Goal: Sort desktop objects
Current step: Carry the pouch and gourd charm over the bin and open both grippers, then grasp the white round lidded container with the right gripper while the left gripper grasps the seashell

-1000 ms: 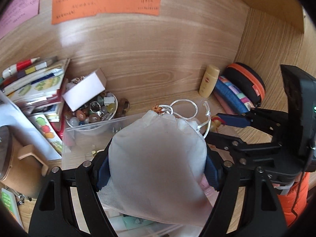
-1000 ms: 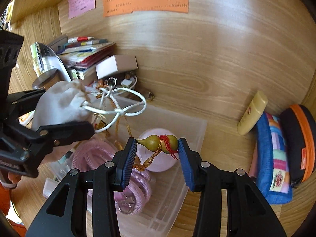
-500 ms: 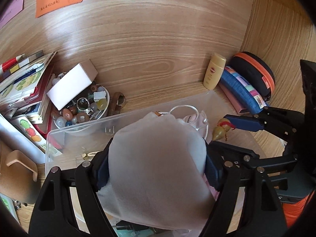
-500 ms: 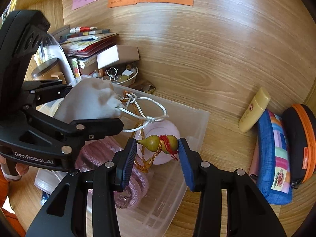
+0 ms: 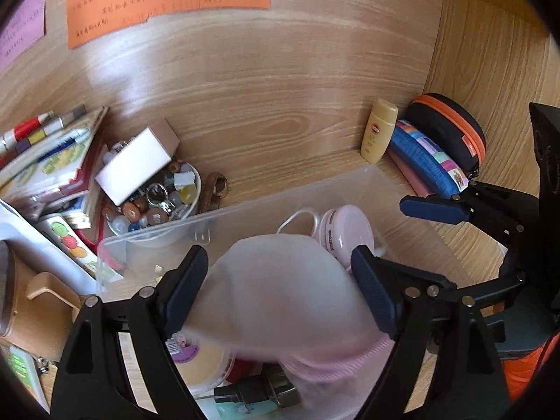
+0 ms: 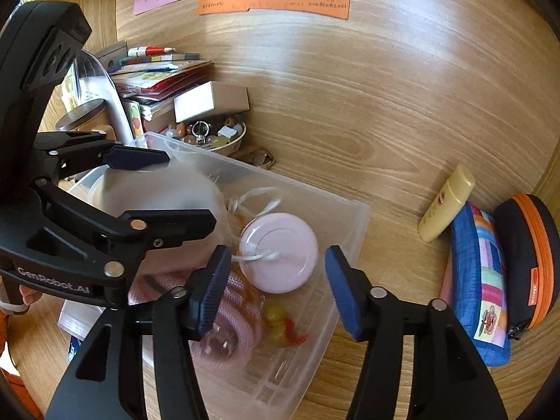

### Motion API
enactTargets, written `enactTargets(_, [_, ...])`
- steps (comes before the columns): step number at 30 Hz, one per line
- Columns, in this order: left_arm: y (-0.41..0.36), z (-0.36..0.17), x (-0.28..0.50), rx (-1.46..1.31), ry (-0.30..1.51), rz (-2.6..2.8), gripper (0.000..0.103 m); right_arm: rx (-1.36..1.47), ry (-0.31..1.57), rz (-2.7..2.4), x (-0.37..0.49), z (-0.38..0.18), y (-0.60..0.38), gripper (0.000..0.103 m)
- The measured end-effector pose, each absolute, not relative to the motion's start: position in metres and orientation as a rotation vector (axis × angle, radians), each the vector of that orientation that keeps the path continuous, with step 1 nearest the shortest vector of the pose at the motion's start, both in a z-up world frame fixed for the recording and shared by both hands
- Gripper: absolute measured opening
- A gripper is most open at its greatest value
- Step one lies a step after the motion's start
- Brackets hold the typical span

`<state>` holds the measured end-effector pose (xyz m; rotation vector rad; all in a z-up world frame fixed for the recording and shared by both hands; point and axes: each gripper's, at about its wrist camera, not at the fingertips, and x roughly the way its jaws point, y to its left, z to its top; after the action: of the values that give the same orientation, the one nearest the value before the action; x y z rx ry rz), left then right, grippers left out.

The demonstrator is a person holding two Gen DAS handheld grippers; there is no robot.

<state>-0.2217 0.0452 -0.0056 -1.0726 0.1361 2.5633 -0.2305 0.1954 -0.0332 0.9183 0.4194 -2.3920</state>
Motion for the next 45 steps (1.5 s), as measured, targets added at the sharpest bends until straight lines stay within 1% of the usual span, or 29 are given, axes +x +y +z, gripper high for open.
enactTargets(2, [0.043, -0.001, -0.218, -1.056, 0.141, 2.58, 0.088, 0.908, 0.414, -2.4, -0.229, -0.031, 0.196, 0.06])
enactTargets(4, [0.04, 0.003, -0.217, -1.046, 0.138, 2.591, 0.089, 0.899, 0.406, -2.411, -0.228, -0.029, 0.197, 0.066])
enactTargets(7, [0.034, 0.009, -0.212, -1.031, 0.134, 2.618, 0.092, 0.885, 0.389, -2.426, -0.227, -0.025, 0.2, 0.072])
enactTargets(9, [0.029, 0.014, -0.209, -1.025, 0.124, 2.634, 0.092, 0.874, 0.368, -2.431, -0.226, -0.021, 0.201, 0.075])
enactTargets(12, [0.021, 0.024, -0.201, -1.005, 0.112, 2.662, 0.093, 0.855, 0.337, -2.439, -0.224, -0.015, 0.202, 0.083])
enactTargets(17, [0.001, 0.041, -0.177, -0.946, 0.114, 2.737, 0.097, 0.825, 0.347, -2.467, -0.217, -0.006, 0.206, 0.084])
enactTargets(22, [-0.015, 0.046, -0.152, -0.915, 0.155, 2.8, 0.099, 0.795, 0.324, -2.476, -0.205, 0.009, 0.208, 0.085])
enactTargets(25, [-0.028, 0.042, -0.14, -0.922, 0.146, 2.815, 0.1, 0.753, 0.318, -2.474, -0.19, 0.02, 0.205, 0.088])
enactTargets(27, [-0.036, 0.035, -0.133, -0.94, 0.143, 2.83, 0.1, 0.728, 0.319, -2.467, -0.178, 0.025, 0.2, 0.097])
enactTargets(29, [-0.042, 0.027, -0.128, -0.964, 0.146, 2.835, 0.1, 0.7, 0.332, -2.458, -0.164, 0.027, 0.192, 0.1])
enactTargets(34, [-0.052, 0.006, -0.116, -1.044, 0.155, 2.838, 0.1, 0.671, 0.367, -2.418, -0.133, 0.023, 0.173, 0.101])
enactTargets(45, [-0.064, -0.037, -0.09, -1.161, 0.151, 2.808, 0.1, 0.821, 0.396, -2.278, -0.099, -0.027, 0.135, 0.101])
